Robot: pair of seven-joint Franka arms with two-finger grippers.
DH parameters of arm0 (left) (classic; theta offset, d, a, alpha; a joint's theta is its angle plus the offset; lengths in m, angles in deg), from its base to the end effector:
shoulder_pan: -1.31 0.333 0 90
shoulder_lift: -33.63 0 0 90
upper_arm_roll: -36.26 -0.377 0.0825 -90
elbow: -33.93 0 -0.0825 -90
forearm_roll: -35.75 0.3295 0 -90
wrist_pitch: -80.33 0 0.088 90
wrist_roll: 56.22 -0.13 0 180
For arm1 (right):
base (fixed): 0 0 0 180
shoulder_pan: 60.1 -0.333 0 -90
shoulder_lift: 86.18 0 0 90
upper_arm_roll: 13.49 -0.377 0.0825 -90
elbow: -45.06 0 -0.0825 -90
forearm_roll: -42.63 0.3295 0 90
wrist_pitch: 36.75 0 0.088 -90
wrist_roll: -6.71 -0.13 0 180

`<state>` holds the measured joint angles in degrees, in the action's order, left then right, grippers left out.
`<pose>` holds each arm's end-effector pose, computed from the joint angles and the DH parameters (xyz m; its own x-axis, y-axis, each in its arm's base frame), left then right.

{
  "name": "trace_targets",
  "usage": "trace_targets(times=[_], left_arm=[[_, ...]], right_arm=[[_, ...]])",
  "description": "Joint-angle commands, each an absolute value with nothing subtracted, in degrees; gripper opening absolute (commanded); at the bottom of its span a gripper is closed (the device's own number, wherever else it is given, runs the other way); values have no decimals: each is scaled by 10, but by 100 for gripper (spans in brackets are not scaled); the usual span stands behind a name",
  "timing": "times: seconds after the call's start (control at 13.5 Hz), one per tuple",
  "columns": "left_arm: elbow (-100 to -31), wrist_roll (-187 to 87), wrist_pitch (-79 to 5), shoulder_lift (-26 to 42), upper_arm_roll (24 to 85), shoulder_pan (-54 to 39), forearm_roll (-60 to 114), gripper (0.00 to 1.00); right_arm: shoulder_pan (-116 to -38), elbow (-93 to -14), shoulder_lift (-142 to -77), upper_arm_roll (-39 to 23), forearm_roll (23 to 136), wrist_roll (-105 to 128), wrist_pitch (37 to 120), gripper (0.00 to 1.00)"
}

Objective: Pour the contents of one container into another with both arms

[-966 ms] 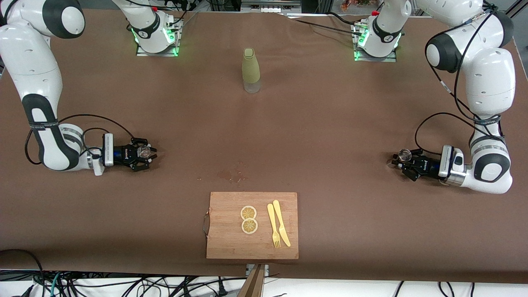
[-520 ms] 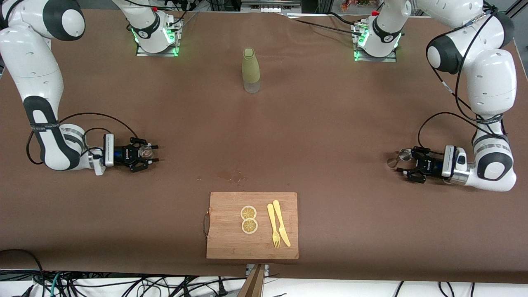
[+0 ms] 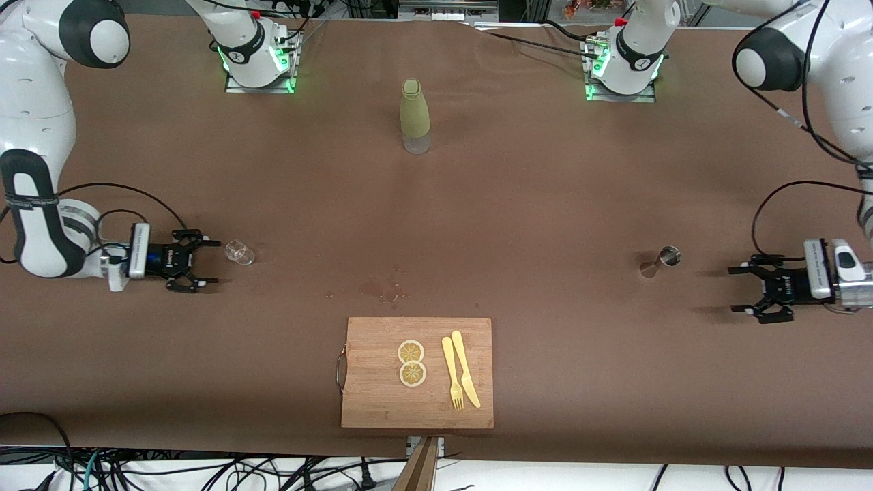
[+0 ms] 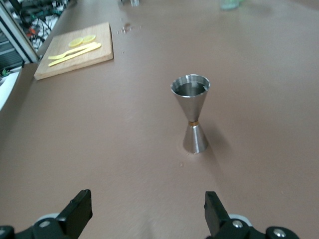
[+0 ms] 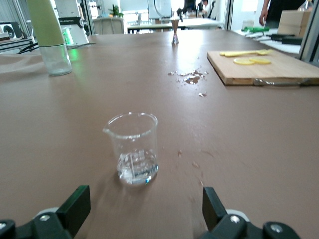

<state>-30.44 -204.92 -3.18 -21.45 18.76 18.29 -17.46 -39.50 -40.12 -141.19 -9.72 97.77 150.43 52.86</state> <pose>0.6744 0.2349 0.2721 -0.2708 -0.6209 0.7356 -0.9618 0.2054 -0.1807 0.6180 -0.1530 0.1617 0.0177 0.4084 0.9126 0.9949 0.0832 -0.0566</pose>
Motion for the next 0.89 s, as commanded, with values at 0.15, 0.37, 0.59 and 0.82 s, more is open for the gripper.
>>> trace_targets(times=[0.15, 0.37, 0.59, 0.82], left_arm=[[-331, -1925, -66, -107, 196, 154, -48, 100], [-381, -1803, -87, 1, 196, 109, 47, 100], [-443, -1628, -89, 100, 196, 62, 134, 100], [-475, -1415, -92, 194, 196, 8, 220, 100]], right_arm=[[-393, -278, -1403, -53, 934, 1324, 453, 100], [-396, -211, -1388, -54, 893, 1179, 433, 100], [-415, -172, -1363, -56, 861, 1016, 427, 100], [-459, -145, -1332, -55, 829, 857, 429, 100]])
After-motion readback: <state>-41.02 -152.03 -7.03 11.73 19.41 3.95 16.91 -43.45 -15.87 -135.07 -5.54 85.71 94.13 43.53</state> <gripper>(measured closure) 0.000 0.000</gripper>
